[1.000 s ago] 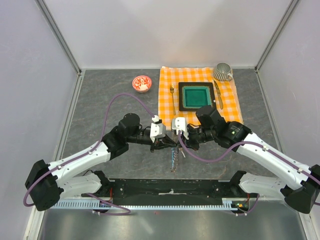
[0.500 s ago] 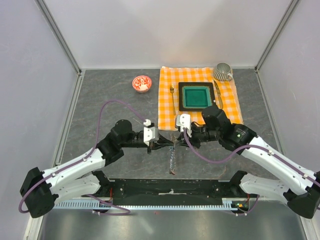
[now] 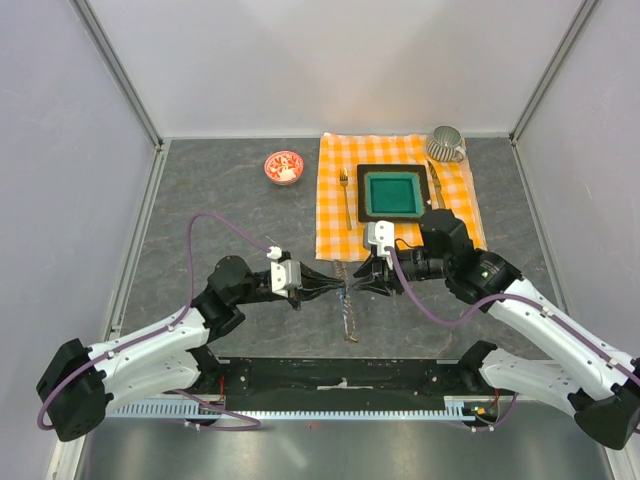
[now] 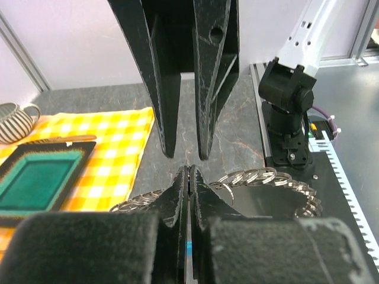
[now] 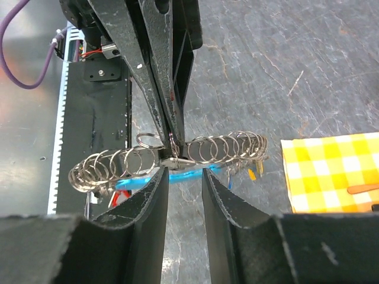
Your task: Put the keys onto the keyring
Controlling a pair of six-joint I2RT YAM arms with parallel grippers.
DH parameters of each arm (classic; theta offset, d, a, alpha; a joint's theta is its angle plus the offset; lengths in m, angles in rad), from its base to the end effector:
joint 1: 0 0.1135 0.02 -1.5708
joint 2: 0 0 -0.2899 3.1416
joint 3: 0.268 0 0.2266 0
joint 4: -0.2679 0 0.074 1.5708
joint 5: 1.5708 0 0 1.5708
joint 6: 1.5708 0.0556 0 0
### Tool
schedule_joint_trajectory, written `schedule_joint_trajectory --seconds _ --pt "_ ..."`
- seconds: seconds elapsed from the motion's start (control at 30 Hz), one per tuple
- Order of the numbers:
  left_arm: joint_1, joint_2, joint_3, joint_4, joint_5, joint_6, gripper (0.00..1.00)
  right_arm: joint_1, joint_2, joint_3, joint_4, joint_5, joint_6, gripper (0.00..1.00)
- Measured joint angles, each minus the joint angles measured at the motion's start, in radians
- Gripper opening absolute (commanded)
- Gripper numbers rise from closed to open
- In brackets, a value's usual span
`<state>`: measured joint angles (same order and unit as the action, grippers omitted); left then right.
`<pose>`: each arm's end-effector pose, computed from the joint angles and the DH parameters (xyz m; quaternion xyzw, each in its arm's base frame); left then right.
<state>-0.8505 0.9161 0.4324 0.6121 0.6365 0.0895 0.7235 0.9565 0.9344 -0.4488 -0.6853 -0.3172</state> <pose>0.0956 -0.1590 0.3102 0.4935 0.4527 -0.4567 0.5856 0.1094 0.1436 0.3525 -0.5516 0.6094 0.3799 0.4244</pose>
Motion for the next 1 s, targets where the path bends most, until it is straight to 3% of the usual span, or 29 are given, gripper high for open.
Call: schedule_joint_trajectory --seconds 0.27,0.53,1.0 --pt "0.000 -0.001 0.000 0.057 0.004 -0.015 0.02 0.000 0.026 -0.010 0.028 -0.045 0.006 0.33" --pt "0.000 -0.001 0.000 0.076 0.024 -0.016 0.02 -0.001 0.026 -0.010 0.037 -0.071 0.013 0.00" --pt "0.002 0.000 0.000 0.084 0.070 -0.016 0.02 -0.001 0.064 -0.010 0.037 -0.096 0.020 0.00"
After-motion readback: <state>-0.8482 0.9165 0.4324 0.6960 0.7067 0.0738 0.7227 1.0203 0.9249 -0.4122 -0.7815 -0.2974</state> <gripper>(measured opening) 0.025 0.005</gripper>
